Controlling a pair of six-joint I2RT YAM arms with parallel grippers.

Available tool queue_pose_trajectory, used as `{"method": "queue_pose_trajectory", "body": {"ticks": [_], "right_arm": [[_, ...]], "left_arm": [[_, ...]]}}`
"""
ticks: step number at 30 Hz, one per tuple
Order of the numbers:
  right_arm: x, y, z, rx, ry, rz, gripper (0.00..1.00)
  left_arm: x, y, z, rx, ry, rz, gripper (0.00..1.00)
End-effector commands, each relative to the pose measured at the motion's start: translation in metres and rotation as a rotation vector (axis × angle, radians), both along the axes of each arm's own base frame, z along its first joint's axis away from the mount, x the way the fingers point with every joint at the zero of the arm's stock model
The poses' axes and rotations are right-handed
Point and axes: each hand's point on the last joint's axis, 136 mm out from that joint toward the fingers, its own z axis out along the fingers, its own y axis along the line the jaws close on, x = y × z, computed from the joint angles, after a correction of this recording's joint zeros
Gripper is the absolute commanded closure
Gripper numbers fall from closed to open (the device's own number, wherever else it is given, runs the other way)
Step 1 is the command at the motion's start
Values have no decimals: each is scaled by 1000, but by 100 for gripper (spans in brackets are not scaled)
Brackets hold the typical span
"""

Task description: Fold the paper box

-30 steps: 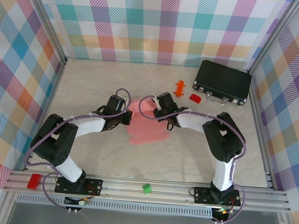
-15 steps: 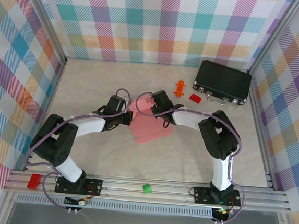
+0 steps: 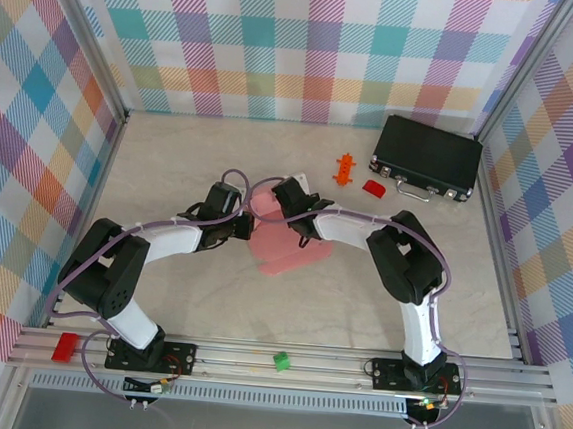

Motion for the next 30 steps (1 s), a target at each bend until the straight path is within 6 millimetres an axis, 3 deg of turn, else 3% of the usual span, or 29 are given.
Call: {"method": "queue_pose_trajectory", "body": {"ticks": [1, 26, 30], "right_arm": [[1, -9, -5, -56, -26, -97, 93], [1, -6, -12, -17, -22, -259, 98], [-1, -2, -9, 0, -22, -221, 94]], "left_arm": [[-8, -6, -2, -7, 44, -22, 99], [-7, -7, -5, -4, 53, -17, 99], [-8, -6, -5, 0, 53, -17, 99]]}}
